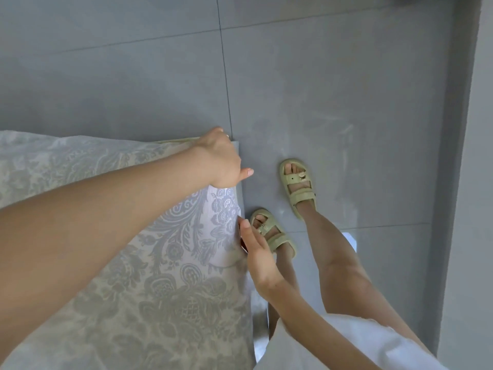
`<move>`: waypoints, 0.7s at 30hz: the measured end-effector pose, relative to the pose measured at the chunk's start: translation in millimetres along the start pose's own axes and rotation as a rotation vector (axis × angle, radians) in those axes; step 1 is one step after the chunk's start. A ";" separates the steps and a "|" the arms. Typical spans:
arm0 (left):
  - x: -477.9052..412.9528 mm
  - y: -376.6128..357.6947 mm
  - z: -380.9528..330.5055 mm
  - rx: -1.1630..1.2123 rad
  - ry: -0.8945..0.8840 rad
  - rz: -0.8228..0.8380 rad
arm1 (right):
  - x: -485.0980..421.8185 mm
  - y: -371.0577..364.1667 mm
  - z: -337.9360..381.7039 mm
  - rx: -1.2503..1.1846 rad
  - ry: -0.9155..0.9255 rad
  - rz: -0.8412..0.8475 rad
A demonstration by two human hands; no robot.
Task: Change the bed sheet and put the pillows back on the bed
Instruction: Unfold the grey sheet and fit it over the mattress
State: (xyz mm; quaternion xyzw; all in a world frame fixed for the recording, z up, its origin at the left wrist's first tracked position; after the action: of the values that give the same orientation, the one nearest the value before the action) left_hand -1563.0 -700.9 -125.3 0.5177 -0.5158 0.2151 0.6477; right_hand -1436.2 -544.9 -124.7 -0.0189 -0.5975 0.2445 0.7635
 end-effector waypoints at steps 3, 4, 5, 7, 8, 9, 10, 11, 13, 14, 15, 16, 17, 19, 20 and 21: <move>2.3 -2.3 1.1 0.052 0.025 0.020 | -5.3 -5.0 0.2 -0.063 0.001 0.049; 4.6 -2.9 1.6 0.074 0.027 0.015 | -8.0 -6.0 1.8 -0.086 -0.019 0.088; 9.7 -2.7 1.6 0.095 0.033 0.006 | -10.6 -7.8 5.0 -0.106 -0.049 0.123; 17.9 -5.4 5.2 0.100 0.033 -0.069 | -17.6 -12.7 12.4 -0.120 -0.119 0.169; 19.1 -8.1 8.8 0.086 0.029 -0.136 | -23.3 -14.6 14.1 -0.128 -0.148 0.192; 19.1 -10.7 12.7 0.080 0.022 -0.209 | -30.1 -16.0 15.0 -0.148 -0.169 0.206; 17.2 -13.9 16.6 0.088 0.016 -0.279 | -36.7 -16.8 15.8 -0.167 -0.190 0.202; 14.5 -18.5 20.3 0.112 0.030 -0.323 | -42.6 -15.8 16.3 -0.181 -0.210 0.190; 9.5 -26.1 22.5 0.168 0.084 -0.422 | -50.8 -10.6 14.1 -0.174 -0.239 0.174; 10.0 -27.8 22.1 0.234 0.109 -0.509 | -51.2 -6.8 11.7 -0.153 -0.249 0.165; 15.3 -28.2 22.9 0.347 0.151 -0.610 | -49.5 -2.6 8.6 -0.128 -0.257 0.149; 23.6 -29.6 26.1 0.466 0.199 -0.723 | -45.9 2.4 4.4 -0.103 -0.268 0.143; 33.9 -34.8 31.7 0.562 0.255 -0.831 | -41.0 7.5 -1.1 -0.078 -0.277 0.142; 59.0 -55.1 47.8 0.708 0.403 -0.973 | -27.9 13.4 -8.6 0.041 -0.283 0.096; 73.7 -69.7 55.6 0.772 0.486 -0.976 | -22.1 14.4 -9.0 0.138 -0.283 0.050; 88.2 -87.6 62.3 0.832 0.570 -0.945 | -16.6 14.6 -5.2 0.263 -0.284 -0.001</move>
State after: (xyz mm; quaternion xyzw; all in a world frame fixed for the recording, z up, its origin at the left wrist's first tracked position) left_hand -1486.4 -811.6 -90.3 0.8157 0.0807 0.2174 0.5299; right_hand -1439.3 -537.3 -145.9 0.1159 -0.6621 0.3204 0.6675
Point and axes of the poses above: each hand's wrist, its own x-axis away from the middle knuckle, its own y-axis out of the back of the hand, z = x × y, the point moved 1 cm from there along -x, towards the middle knuckle, and after that the axes turned 2 degrees about z, right-handed, at the moved point
